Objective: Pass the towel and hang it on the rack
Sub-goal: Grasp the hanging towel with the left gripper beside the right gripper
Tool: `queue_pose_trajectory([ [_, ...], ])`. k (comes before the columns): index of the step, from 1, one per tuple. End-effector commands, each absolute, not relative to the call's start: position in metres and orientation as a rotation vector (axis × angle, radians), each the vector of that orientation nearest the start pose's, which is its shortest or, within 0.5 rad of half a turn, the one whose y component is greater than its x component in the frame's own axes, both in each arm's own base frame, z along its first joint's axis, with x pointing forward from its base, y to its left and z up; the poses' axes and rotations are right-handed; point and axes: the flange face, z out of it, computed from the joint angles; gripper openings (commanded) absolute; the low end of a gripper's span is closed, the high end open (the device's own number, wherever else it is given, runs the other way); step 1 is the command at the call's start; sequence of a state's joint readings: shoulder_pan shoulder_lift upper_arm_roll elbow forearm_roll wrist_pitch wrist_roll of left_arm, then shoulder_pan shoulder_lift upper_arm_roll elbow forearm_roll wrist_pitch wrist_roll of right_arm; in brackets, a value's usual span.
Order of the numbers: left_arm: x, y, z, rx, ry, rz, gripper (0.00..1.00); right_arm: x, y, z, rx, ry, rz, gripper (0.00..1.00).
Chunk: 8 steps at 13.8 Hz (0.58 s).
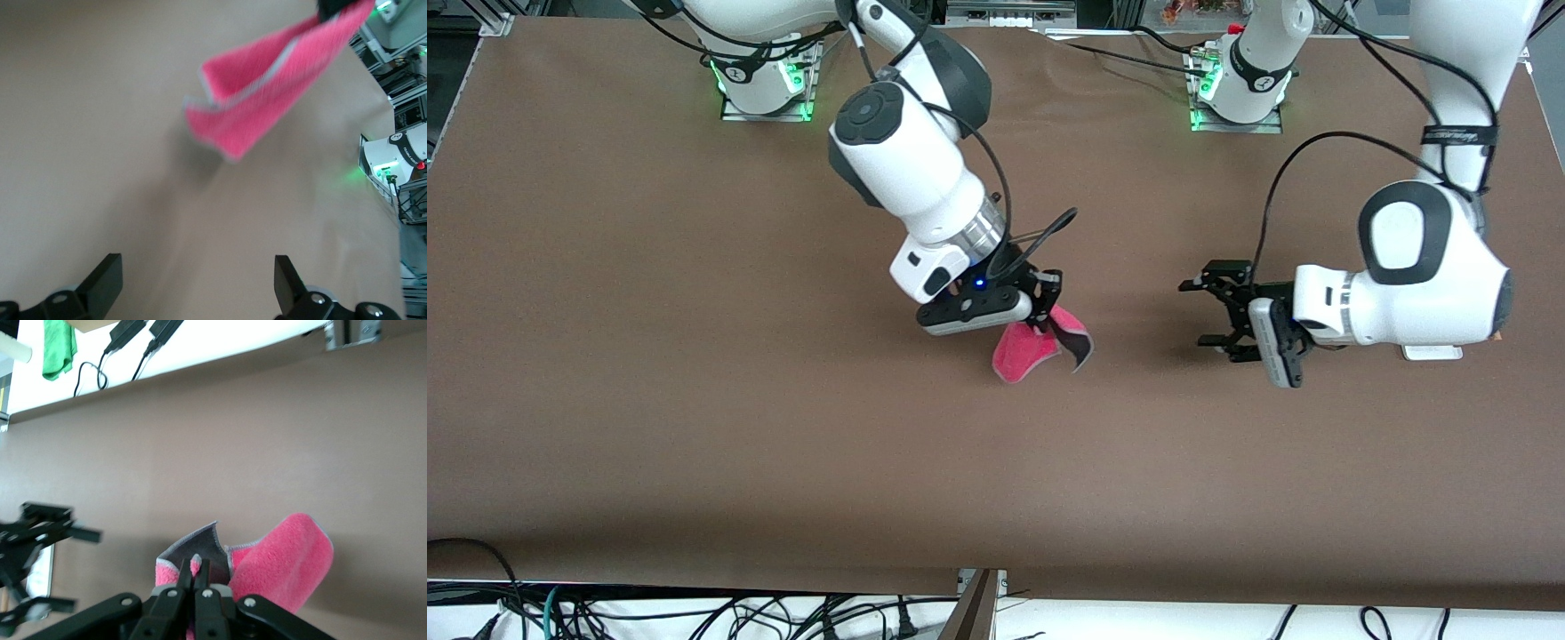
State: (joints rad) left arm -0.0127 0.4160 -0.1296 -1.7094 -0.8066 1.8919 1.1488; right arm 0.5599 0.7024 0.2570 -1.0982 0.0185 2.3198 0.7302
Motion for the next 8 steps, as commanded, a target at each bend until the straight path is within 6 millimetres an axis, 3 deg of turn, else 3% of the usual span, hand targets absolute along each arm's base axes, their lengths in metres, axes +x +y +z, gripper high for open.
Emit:
queue_pose_trajectory([
  [1,0.634,-0.153,0.345,1.998,-1.162,0.366,1.00,0.575,0.549,0.474,-2.567,0.032,-0.405,0.00],
  [8,0.606,-0.163,0.299,1.759,-1.272,0.638,1.00,0.556,0.576,0.461,-2.533,-0.012,-0.415,0.00],
])
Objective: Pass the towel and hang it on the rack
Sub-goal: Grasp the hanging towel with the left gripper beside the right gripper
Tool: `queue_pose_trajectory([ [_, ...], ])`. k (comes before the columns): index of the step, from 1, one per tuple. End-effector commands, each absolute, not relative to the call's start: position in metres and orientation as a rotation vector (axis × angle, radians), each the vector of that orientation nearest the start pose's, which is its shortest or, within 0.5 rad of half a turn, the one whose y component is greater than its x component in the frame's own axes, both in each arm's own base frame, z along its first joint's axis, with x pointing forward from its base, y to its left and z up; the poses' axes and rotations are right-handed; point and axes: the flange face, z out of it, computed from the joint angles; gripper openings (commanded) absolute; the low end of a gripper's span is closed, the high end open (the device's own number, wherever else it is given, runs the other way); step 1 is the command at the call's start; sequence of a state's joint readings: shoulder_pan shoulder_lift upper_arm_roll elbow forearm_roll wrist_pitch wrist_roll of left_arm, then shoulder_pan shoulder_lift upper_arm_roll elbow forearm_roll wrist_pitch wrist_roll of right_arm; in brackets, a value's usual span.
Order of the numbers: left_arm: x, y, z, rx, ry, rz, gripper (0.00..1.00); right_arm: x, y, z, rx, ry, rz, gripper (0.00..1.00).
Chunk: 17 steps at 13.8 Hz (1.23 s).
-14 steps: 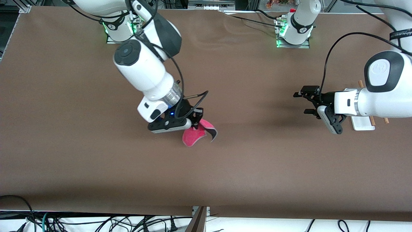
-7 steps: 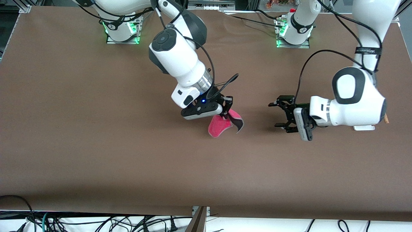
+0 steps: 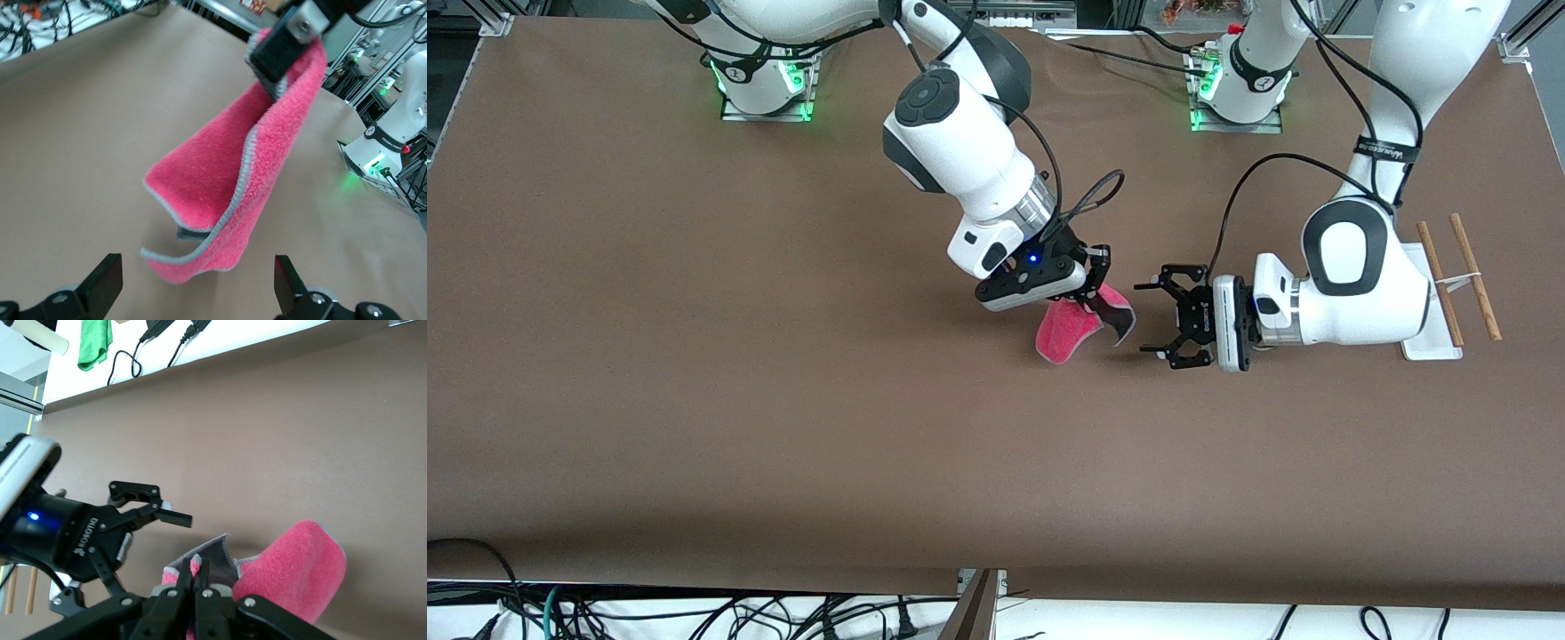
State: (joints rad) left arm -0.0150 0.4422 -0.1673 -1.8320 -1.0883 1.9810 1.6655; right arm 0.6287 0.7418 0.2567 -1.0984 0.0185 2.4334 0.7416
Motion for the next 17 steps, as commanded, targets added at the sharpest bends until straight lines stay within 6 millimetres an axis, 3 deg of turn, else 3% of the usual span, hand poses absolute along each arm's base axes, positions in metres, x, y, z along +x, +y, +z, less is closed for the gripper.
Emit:
queue_pose_trajectory([
  [1,0.603,-0.169,0.297,1.751,-1.282,0.651,1.00,0.556,0.577,0.457,-2.531,-0.012,-0.415,0.00],
  [6,0.583,-0.189,0.277,1.696,-1.294,0.764,1.00,0.556,0.577,0.455,-2.534,-0.015,-0.414,0.00],
  [7,0.582,-0.188,0.275,1.677,-1.329,0.786,0.88,0.556,0.577,0.455,-2.534,-0.015,-0.414,0.00],
  [8,0.581,-0.186,0.274,1.668,-1.340,0.795,0.29,0.556,0.577,0.455,-2.534,-0.015,-0.414,0.00],
  [9,0.578,-0.187,0.270,1.669,-1.339,0.788,0.06,0.556,0.577,0.454,-2.535,-0.017,-0.414,0.00],
  [10,0.578,-0.187,0.270,1.668,-1.340,0.789,0.00,0.556,0.578,0.453,-2.535,-0.016,-0.413,0.00],
  [17,0.579,-0.181,0.269,1.672,-1.336,0.790,0.00,0.558,0.577,0.449,-2.539,-0.019,-0.411,0.00],
])
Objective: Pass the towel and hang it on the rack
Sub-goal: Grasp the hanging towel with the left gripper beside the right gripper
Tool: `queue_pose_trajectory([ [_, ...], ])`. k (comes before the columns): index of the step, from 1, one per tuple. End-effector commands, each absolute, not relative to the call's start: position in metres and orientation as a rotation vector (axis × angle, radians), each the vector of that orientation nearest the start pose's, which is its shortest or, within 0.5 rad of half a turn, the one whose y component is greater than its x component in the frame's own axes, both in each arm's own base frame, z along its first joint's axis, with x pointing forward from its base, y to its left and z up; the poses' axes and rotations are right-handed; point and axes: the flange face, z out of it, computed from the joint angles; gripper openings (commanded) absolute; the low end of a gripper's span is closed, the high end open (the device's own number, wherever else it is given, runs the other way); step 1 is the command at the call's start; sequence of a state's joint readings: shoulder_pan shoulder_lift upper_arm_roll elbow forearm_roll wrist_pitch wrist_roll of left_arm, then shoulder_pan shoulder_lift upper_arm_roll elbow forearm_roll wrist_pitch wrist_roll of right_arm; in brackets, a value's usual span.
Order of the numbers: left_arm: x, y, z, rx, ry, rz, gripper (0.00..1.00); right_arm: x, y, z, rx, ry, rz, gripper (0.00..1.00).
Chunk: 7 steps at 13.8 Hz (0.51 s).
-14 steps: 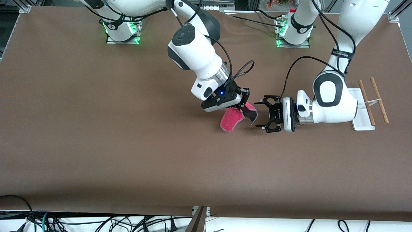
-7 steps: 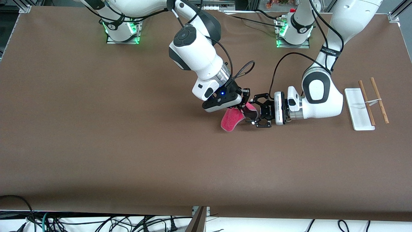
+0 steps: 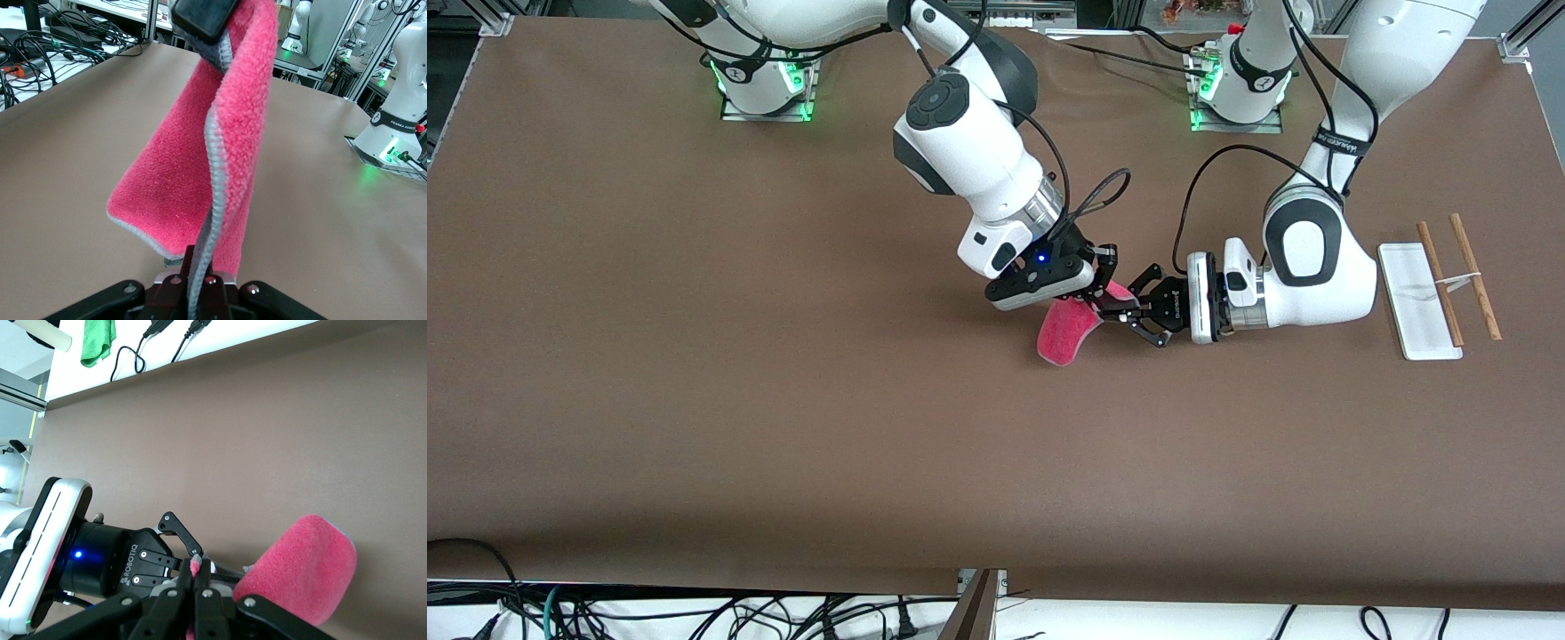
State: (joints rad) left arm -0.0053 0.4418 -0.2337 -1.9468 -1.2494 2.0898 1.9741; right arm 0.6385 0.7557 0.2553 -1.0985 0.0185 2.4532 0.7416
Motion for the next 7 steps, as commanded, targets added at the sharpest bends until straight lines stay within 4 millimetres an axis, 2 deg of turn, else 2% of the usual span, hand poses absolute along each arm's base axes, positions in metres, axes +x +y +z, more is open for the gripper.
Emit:
queue_pose_trajectory([
  [1,0.5792,-0.1813,0.2694,1.671,-1.335,0.789,0.00,0.5585,0.5761,0.4489,-2.540,-0.019,-0.413,0.16],
  [2,0.5798,-0.1806,0.2700,1.670,-1.336,0.790,0.00,0.5598,0.5747,0.4497,-2.542,-0.024,-0.418,0.98],
  [7,0.5797,-0.1799,0.2699,1.670,-1.336,0.785,0.00,0.5636,0.5699,0.4533,-2.543,-0.022,-0.423,1.00],
])
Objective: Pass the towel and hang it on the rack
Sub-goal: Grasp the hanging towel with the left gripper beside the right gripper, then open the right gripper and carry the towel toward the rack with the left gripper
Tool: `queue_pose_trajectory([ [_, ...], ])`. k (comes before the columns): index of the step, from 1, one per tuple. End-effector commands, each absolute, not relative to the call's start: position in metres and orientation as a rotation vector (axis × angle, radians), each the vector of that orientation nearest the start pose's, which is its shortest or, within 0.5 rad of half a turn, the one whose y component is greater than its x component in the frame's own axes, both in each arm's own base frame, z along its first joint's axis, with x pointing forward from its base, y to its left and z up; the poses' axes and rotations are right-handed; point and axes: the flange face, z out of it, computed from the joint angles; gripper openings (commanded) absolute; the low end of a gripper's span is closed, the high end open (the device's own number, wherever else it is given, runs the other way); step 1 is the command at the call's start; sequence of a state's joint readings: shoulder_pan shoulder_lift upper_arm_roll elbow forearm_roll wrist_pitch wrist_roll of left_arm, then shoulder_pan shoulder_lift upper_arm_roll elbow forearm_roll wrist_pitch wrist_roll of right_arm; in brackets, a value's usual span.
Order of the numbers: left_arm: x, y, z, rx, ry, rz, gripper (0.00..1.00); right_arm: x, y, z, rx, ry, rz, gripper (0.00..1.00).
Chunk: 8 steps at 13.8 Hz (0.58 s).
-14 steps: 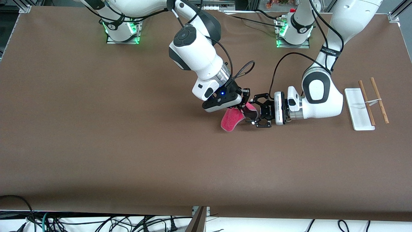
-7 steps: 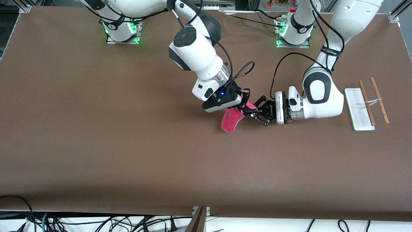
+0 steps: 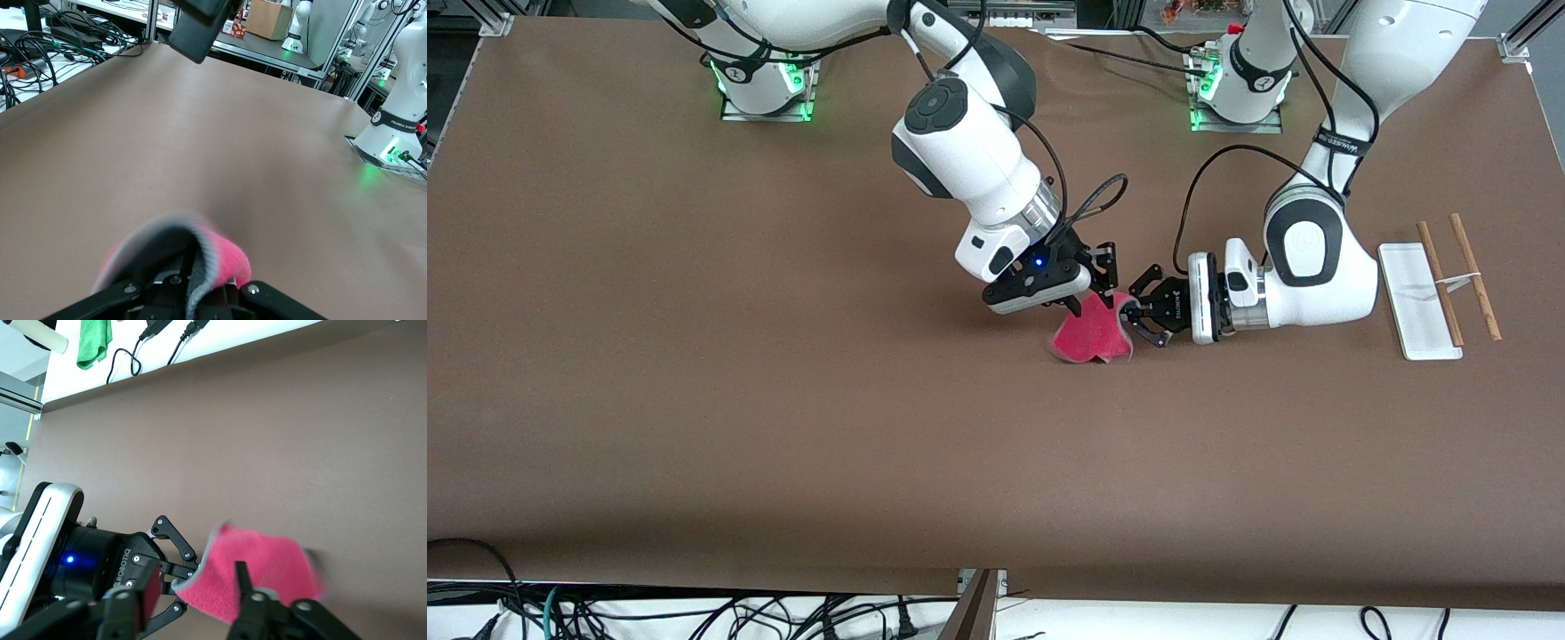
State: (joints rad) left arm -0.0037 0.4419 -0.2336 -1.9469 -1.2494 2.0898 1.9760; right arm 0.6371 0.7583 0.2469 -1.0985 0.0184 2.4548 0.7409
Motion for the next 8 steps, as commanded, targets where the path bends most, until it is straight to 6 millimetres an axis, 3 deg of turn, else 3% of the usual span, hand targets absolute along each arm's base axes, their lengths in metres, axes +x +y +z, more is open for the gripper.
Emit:
queue_pose_trajectory([
  [1,0.580,-0.180,0.272,1.670,-1.336,0.784,0.00,0.566,0.567,0.454,-2.549,-0.019,-0.424,1.00],
  [4,0.585,-0.175,0.286,1.692,-1.316,0.781,0.00,0.577,0.551,0.457,-2.586,-0.048,-0.421,1.00],
  [8,0.593,-0.165,0.321,1.768,-1.338,0.613,0.00,0.592,0.517,0.466,-2.692,-0.218,-0.380,1.00],
])
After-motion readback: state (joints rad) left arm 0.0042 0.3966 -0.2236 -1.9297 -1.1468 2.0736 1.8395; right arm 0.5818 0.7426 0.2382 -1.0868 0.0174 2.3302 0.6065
